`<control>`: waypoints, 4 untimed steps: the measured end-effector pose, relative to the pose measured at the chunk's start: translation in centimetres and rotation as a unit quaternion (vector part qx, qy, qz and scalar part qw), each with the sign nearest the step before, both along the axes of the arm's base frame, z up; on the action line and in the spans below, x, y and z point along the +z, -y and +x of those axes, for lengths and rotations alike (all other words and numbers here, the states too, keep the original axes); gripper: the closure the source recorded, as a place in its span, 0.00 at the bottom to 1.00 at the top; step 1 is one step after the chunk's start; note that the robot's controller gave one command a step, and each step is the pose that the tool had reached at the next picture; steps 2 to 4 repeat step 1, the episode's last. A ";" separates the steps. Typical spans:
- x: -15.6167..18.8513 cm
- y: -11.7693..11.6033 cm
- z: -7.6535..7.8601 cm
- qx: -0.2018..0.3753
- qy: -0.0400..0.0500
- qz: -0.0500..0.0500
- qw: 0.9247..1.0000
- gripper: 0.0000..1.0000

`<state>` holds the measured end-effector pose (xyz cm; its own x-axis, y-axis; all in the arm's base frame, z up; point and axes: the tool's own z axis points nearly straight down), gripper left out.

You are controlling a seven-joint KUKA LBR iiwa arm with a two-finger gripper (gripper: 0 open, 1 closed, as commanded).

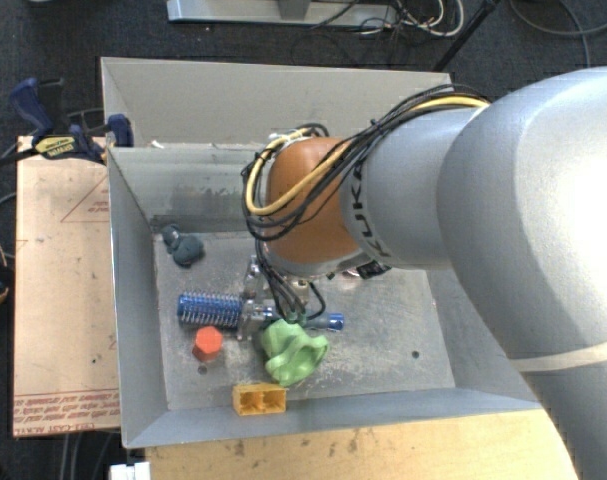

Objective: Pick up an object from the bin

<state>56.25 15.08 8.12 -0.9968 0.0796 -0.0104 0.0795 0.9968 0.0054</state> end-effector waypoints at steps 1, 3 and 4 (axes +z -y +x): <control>15.4 1.2 2.3 0.125 -0.001 -0.002 0.992 1.00; 15.4 1.2 2.3 0.125 -0.001 -0.002 0.992 1.00; 15.4 1.2 2.3 0.125 -0.001 -0.002 0.992 1.00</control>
Offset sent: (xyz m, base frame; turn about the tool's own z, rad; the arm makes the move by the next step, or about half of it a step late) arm 0.0208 -0.0124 0.1511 -0.2519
